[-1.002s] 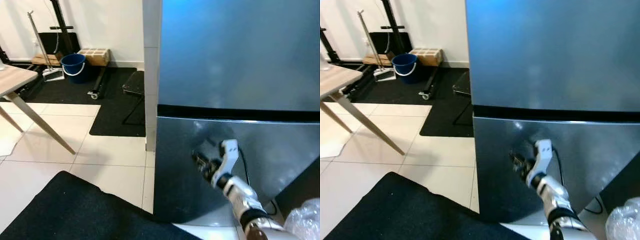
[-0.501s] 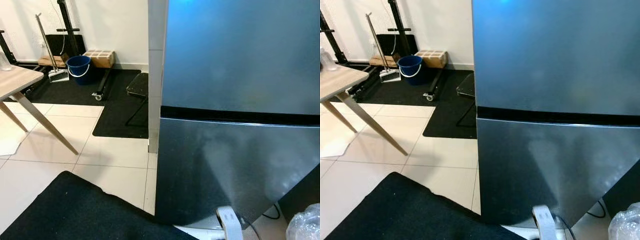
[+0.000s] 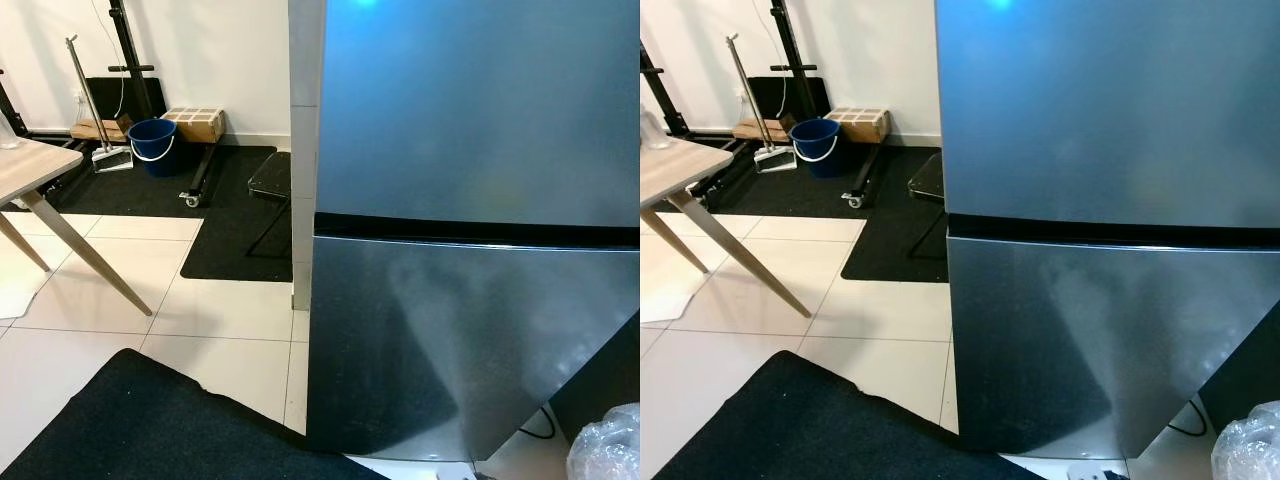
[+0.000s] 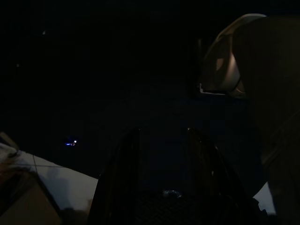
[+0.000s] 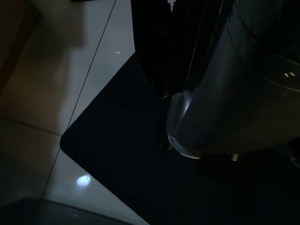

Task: Restocking fridge

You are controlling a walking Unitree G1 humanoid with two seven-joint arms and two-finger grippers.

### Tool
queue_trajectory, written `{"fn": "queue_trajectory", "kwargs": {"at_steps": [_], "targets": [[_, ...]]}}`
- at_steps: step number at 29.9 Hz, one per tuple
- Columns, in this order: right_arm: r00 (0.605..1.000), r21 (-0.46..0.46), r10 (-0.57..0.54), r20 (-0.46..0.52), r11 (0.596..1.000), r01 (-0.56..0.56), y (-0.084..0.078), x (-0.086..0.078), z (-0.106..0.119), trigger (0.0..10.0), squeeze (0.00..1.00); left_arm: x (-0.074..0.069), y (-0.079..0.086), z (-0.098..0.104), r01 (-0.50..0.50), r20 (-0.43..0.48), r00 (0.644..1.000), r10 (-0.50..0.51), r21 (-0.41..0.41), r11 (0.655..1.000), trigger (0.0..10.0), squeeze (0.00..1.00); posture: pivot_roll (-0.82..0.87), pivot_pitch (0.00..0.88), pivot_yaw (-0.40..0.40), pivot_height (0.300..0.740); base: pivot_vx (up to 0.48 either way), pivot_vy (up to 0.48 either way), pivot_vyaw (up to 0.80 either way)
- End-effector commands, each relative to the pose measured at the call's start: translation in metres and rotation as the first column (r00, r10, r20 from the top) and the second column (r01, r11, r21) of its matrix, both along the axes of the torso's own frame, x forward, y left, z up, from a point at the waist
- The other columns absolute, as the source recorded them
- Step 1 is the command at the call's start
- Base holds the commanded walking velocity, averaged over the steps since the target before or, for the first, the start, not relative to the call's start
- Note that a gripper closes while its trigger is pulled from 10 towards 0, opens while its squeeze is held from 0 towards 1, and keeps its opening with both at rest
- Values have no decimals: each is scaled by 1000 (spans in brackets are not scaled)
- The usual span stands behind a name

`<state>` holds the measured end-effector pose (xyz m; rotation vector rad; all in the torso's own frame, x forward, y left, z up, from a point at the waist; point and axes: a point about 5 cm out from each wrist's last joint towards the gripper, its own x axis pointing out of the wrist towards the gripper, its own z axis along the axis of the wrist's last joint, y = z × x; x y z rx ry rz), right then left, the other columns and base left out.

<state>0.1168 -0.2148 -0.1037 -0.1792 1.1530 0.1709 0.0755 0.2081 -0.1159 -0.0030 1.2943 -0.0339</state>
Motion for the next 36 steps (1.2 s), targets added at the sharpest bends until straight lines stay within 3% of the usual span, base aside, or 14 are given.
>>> {"fn": "queue_trajectory", "kwargs": {"at_steps": [1,13,20,28,32,34,36], "targets": [[1000,-18,14,-18,1000,-14,0,-4,-1,10000,0,0,8,1,-6,1,1000,6,23,1000,10000,0,-12,0,11,740,0,0,0],[999,-60,34,-28,998,-36,-11,-8,0,10000,0,-7,2,-1,-17,-15,1000,18,17,1000,10000,0,-22,0,-8,740,0,0,0],[999,-82,32,-32,996,-35,-19,-8,2,10000,0,-5,-9,-3,48,-29,998,-48,10,999,10000,0,-15,0,-17,740,0,0,0],[999,-96,28,-36,995,-31,-25,-10,3,10000,0,-1,1,-1,23,-21,1000,-23,42,999,10000,0,-2,0,-22,740,0,0,0],[999,-91,31,-38,995,-34,-27,-10,3,10000,0,-10,5,-1,6,-20,1000,-5,40,999,10000,0,1,0,-46,740,0,0,0],[997,-117,71,-37,990,-75,-28,-6,4,10000,0,-7,-2,-2,14,-8,1000,-14,24,1000,10000,0,-15,0,-29,740,0,0,0],[999,-111,44,-22,993,-46,-28,-3,5,10000,0,-7,-5,-2,33,-12,999,-33,17,999,10000,0,-19,0,-31,740,0,0,0]]}}
